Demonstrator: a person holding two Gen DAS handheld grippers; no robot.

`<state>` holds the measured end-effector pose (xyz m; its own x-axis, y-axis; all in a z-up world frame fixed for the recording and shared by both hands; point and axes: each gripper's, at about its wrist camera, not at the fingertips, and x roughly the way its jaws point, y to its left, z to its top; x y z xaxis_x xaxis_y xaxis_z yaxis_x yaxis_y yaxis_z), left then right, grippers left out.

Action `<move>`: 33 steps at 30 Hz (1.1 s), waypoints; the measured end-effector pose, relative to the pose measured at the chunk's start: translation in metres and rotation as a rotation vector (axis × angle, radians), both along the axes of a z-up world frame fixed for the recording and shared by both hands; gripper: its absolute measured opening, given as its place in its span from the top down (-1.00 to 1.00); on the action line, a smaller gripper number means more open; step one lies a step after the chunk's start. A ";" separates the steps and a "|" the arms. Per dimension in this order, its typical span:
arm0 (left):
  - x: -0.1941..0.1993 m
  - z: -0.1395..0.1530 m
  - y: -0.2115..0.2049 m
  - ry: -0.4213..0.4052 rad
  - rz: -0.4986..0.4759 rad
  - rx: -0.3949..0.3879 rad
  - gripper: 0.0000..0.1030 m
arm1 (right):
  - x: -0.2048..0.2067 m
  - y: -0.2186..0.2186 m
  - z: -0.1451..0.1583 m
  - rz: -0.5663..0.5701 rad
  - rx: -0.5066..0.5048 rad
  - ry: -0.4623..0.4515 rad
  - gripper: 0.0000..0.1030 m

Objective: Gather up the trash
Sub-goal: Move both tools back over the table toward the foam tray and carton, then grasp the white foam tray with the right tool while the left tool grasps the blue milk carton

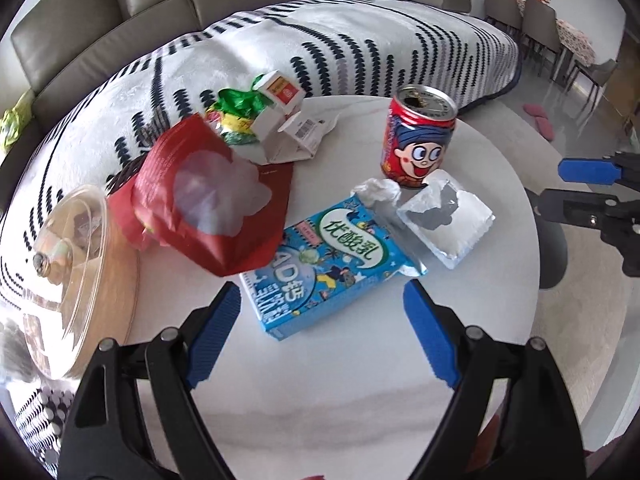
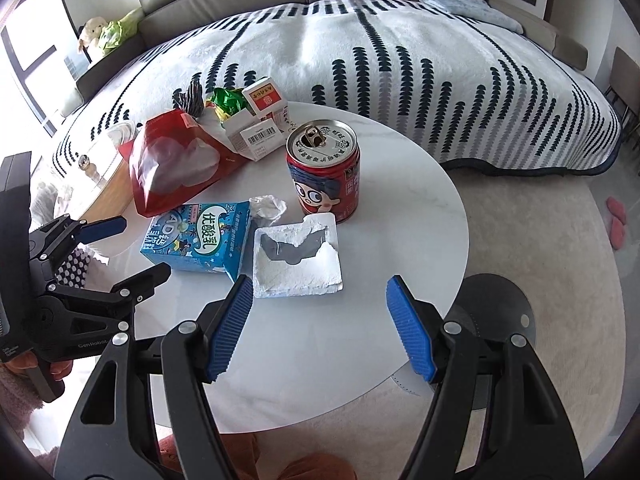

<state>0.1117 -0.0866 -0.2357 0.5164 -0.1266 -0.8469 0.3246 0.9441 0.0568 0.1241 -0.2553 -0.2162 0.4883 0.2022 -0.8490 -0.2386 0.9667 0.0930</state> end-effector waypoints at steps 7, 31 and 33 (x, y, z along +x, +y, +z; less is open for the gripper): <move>0.024 -0.010 -0.027 0.002 -0.189 0.041 -0.62 | 0.000 -0.005 0.000 -0.013 -0.006 0.001 -0.30; 0.071 -0.045 -0.021 0.099 -0.209 -0.016 -0.62 | 0.061 0.005 -0.064 -0.068 0.005 0.093 -0.28; 0.070 -0.046 -0.017 0.102 -0.197 -0.035 -0.62 | 0.067 0.007 -0.071 -0.071 0.000 0.103 -0.21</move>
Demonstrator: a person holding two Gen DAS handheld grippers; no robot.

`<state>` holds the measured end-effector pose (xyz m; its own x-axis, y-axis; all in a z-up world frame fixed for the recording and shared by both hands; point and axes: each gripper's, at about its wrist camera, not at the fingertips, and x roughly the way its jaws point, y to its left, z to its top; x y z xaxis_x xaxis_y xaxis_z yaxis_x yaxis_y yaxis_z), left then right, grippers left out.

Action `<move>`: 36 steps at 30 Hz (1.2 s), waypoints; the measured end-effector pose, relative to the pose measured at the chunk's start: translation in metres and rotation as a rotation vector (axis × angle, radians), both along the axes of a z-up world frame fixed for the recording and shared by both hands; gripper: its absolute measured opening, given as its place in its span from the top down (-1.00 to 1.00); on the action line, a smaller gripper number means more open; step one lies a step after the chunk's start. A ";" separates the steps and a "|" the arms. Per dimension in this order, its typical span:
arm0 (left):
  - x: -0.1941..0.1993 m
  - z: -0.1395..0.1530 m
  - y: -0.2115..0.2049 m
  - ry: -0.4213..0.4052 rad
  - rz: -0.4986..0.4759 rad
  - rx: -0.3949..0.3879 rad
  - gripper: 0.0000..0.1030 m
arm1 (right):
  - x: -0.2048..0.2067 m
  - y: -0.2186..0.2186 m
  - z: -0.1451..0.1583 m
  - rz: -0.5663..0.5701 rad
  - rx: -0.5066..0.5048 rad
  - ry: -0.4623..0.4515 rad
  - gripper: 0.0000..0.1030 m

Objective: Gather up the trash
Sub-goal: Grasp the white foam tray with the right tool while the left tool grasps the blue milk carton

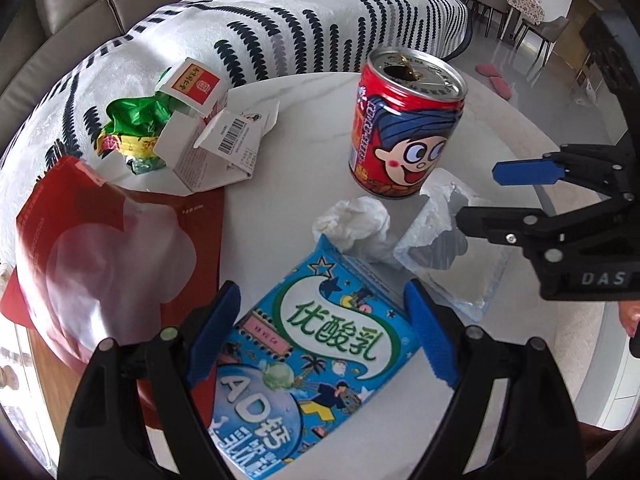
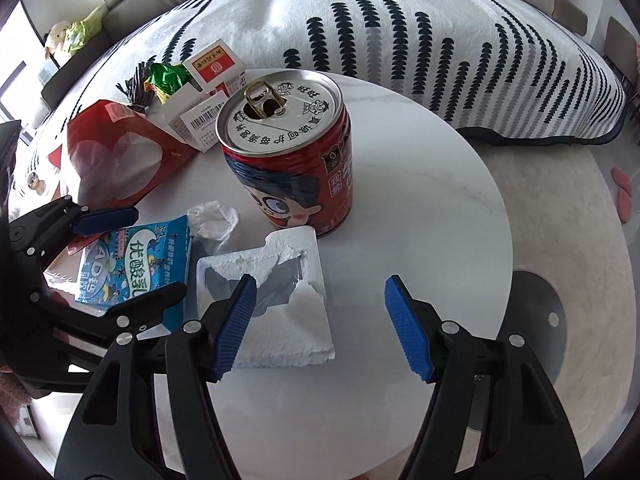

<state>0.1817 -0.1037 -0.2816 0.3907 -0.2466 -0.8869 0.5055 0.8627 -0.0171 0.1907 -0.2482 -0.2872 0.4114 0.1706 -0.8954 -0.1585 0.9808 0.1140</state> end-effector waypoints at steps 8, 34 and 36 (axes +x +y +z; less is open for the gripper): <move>-0.016 0.000 0.000 0.006 -0.001 0.001 -0.62 | -0.001 -0.002 -0.015 0.002 0.004 0.046 0.37; -0.083 0.000 0.018 0.076 0.231 -0.022 -0.62 | -0.042 -0.005 -0.002 0.083 -0.002 0.025 0.64; -0.088 0.000 0.020 0.080 0.238 -0.027 -0.62 | -0.047 -0.004 0.000 0.093 0.004 0.023 0.65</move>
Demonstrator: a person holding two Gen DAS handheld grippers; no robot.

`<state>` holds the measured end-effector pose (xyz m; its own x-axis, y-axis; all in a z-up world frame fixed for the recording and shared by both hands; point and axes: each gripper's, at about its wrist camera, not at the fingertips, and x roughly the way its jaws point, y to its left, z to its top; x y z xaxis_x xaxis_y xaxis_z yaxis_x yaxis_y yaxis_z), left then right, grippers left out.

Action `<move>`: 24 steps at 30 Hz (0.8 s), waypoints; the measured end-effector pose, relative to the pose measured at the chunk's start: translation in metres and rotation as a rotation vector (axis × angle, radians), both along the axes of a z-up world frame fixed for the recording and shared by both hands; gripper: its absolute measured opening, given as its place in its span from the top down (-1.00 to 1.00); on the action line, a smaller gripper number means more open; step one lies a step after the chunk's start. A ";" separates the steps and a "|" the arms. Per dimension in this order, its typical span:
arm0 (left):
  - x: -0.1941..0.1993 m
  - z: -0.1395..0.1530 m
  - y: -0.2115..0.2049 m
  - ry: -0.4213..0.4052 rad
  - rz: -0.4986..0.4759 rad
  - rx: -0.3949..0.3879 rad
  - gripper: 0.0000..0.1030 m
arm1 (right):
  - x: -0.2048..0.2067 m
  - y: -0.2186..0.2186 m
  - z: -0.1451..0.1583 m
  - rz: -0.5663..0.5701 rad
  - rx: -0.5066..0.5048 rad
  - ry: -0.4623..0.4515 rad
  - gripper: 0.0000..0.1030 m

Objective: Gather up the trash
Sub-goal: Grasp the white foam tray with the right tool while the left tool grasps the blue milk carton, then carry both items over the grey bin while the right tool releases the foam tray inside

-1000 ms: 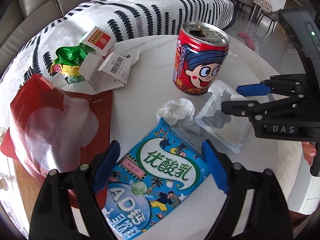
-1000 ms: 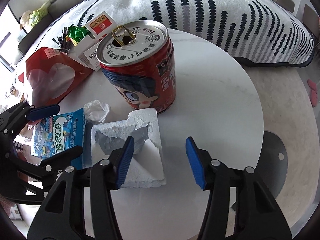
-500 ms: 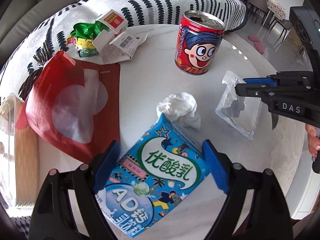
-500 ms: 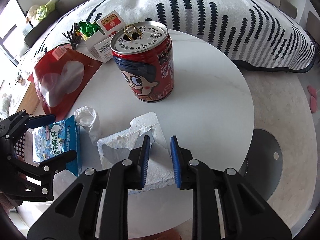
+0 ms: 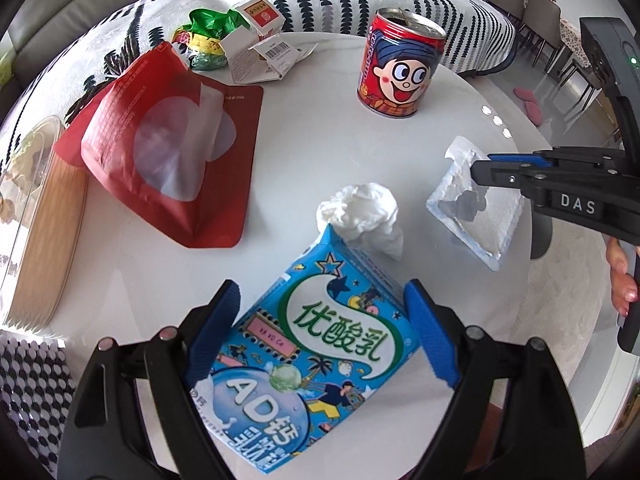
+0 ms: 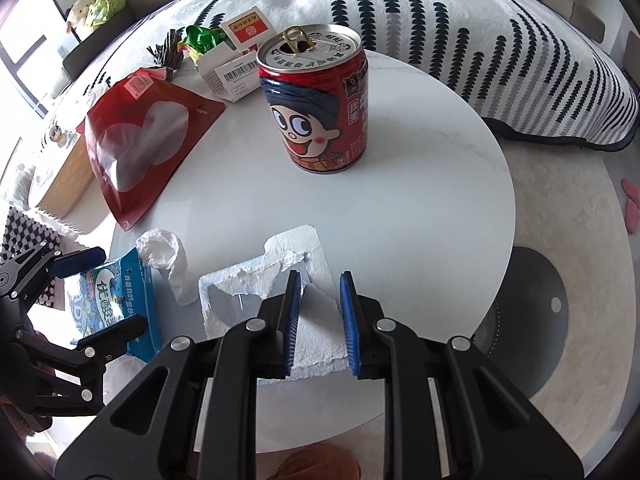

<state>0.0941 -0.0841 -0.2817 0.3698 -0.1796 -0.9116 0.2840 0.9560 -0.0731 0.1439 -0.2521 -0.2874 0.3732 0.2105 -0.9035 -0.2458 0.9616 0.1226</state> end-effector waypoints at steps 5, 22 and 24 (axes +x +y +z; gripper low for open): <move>-0.007 0.001 0.007 0.013 0.036 -0.029 -0.60 | -0.011 0.001 0.009 0.008 0.009 -0.025 0.65; -0.021 0.033 0.010 -0.033 0.069 -0.026 -0.57 | -0.040 -0.022 0.051 -0.027 0.022 -0.106 0.65; -0.020 0.039 0.002 -0.050 0.045 -0.018 -0.57 | -0.045 -0.030 0.054 -0.045 0.024 -0.110 0.65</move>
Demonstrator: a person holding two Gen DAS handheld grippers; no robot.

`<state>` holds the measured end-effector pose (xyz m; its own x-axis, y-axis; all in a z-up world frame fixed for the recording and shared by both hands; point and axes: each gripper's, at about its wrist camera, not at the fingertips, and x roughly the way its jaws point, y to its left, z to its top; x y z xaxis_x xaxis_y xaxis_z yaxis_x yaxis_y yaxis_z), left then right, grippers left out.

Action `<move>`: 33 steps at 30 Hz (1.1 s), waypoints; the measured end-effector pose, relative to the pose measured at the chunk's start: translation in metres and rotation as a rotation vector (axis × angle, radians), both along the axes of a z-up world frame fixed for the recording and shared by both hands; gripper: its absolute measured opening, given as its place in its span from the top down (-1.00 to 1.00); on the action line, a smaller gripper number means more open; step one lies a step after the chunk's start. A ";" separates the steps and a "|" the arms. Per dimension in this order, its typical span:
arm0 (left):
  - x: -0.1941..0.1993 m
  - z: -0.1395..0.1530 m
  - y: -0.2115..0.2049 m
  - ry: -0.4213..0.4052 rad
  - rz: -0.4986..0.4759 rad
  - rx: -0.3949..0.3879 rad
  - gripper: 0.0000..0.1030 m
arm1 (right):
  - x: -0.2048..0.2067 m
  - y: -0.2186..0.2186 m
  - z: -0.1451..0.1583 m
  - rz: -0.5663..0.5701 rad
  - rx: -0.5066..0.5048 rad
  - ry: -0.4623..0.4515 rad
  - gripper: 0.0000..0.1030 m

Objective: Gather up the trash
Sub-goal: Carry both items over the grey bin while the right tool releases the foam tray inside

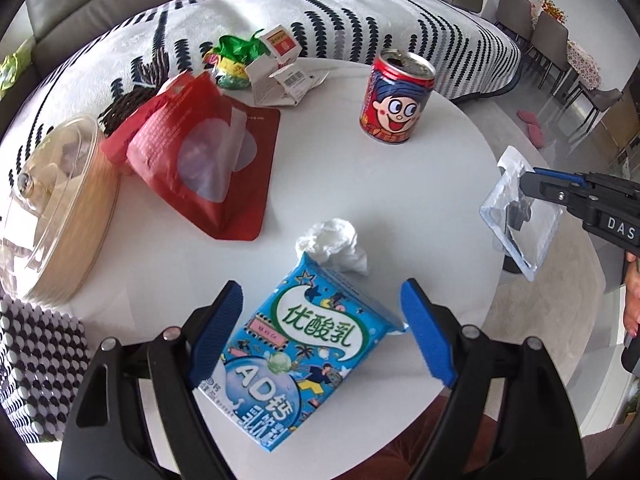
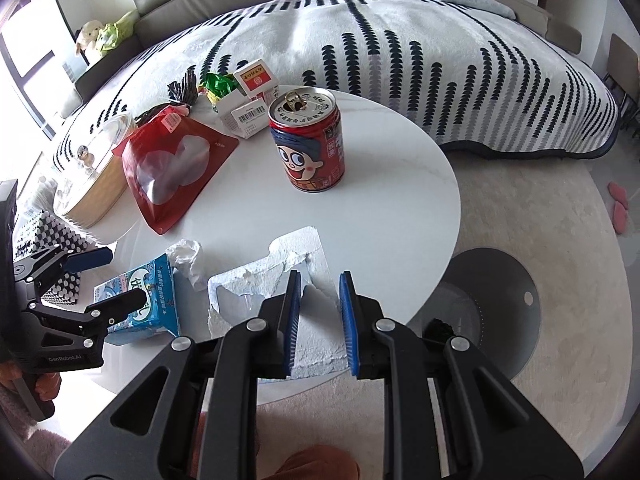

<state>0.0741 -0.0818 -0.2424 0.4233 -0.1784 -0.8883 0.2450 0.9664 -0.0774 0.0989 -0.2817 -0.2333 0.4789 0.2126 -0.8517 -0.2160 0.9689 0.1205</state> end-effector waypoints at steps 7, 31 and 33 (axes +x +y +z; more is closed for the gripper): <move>-0.002 0.003 -0.011 -0.007 -0.066 0.000 -0.57 | -0.014 -0.023 0.004 -0.041 -0.001 0.007 0.65; -0.006 -0.036 -0.018 0.008 -0.374 0.102 -0.43 | -0.024 -0.017 0.004 -0.051 0.010 0.023 0.65; -0.004 -0.027 -0.029 -0.005 -0.385 0.074 -0.43 | -0.023 -0.023 0.005 -0.062 0.012 0.022 0.65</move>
<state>0.0703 -0.1106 -0.2689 0.3418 -0.2604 -0.9030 0.5912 0.8065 -0.0088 0.0755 -0.3043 -0.2284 0.4729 0.1936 -0.8596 -0.1530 0.9788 0.1363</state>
